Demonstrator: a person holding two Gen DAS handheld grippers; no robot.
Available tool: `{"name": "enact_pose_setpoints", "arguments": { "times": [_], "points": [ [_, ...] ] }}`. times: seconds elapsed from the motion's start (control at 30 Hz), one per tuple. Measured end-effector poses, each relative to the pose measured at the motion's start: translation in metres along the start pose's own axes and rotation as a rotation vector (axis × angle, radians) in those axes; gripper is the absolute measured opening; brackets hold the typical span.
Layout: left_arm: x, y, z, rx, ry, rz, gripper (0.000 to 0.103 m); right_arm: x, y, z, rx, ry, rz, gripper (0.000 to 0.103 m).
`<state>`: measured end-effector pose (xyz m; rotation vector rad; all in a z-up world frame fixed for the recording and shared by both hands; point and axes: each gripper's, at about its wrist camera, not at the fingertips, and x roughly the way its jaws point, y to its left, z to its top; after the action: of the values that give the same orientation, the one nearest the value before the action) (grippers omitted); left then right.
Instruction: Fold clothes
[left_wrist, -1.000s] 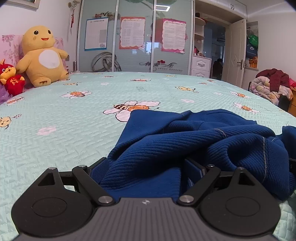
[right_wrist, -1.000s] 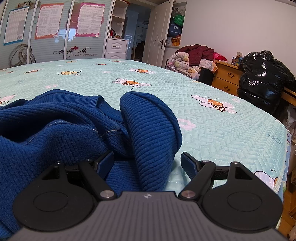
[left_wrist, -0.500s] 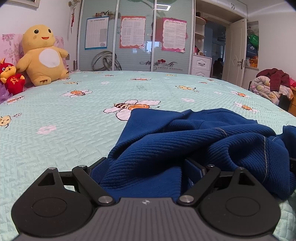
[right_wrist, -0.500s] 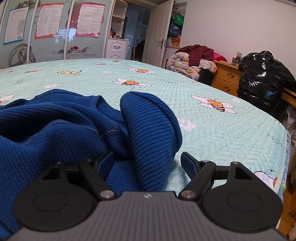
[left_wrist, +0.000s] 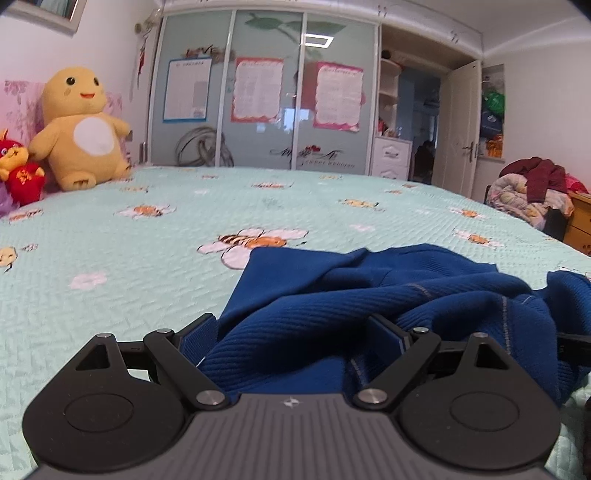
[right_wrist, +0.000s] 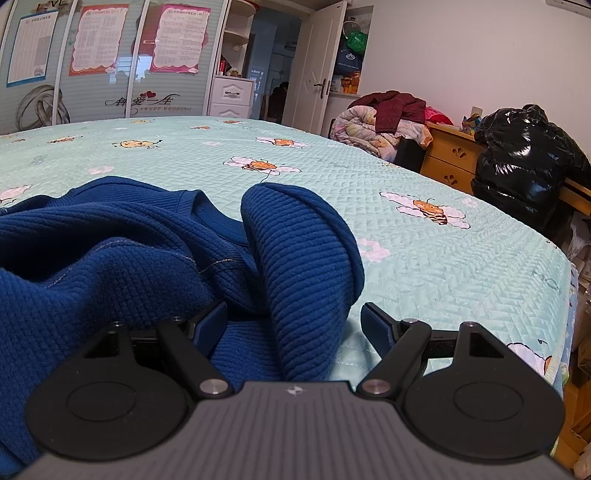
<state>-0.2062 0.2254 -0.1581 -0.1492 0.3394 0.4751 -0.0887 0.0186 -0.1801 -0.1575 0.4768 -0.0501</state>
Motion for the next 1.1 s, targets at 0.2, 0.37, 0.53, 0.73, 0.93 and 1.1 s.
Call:
{"name": "enact_pose_setpoints", "arguments": {
  "times": [0.2,0.37,0.53,0.73,0.93,1.1],
  "points": [
    [0.002,-0.004,0.002,0.014,0.001,-0.003,0.091,0.0,-0.009,0.0,0.045,0.018,0.037,0.079],
    [0.003,-0.007,0.005,0.002,0.007,-0.012,0.091,0.0,-0.017,0.0,0.088,0.036,0.072,0.079],
    [0.011,-0.015,-0.009,0.061,0.049,0.02,0.091,0.001,-0.026,-0.001,0.13,0.054,0.108,0.079],
    [0.002,-0.014,-0.015,0.074,0.053,0.039,0.091,-0.015,-0.052,-0.012,0.165,0.029,0.196,0.079],
    [-0.023,-0.03,-0.005,0.146,0.063,0.059,0.091,-0.041,-0.09,0.002,0.23,-0.105,0.238,0.079],
    [-0.027,-0.078,0.037,0.261,-0.021,0.023,0.091,-0.039,-0.106,0.035,0.282,-0.234,0.437,0.079]
  ]
}}
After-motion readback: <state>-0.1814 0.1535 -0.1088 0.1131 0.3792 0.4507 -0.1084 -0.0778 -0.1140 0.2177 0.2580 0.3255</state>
